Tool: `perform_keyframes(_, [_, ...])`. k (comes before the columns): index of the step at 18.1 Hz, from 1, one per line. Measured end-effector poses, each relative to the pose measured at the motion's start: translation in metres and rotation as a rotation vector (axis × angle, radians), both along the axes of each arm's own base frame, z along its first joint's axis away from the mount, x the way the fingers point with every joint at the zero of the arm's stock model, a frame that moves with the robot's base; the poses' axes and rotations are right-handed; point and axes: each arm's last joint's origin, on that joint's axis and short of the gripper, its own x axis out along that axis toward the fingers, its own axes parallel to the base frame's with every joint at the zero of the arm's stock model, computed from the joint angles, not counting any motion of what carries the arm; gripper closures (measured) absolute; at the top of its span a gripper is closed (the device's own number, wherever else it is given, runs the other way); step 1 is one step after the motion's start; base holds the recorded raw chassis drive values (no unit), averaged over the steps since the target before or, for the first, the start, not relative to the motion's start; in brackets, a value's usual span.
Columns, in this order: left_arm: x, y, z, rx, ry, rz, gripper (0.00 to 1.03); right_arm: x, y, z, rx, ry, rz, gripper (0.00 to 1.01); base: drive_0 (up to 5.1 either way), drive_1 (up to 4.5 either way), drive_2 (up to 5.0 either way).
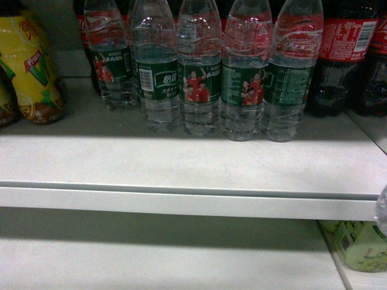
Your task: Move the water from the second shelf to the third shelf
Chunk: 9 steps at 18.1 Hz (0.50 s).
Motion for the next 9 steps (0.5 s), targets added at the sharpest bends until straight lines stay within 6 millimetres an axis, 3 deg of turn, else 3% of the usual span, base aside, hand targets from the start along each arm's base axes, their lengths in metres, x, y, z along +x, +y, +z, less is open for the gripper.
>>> perform_keyframes(5, [0.0, 0.0, 0.0, 0.0, 0.0, 0.0, 0.05, -0.024, -0.02, 0.019, 0.028, -0.057, -0.015, 0.6, 0.0, 0.0, 0.0])
perform_keyframes(9, [0.0, 0.0, 0.0, 0.0, 0.0, 0.0, 0.05, -0.034, -0.024, 0.026, 0.029, -0.094, -0.04, 0.6, 0.0, 0.0, 0.0])
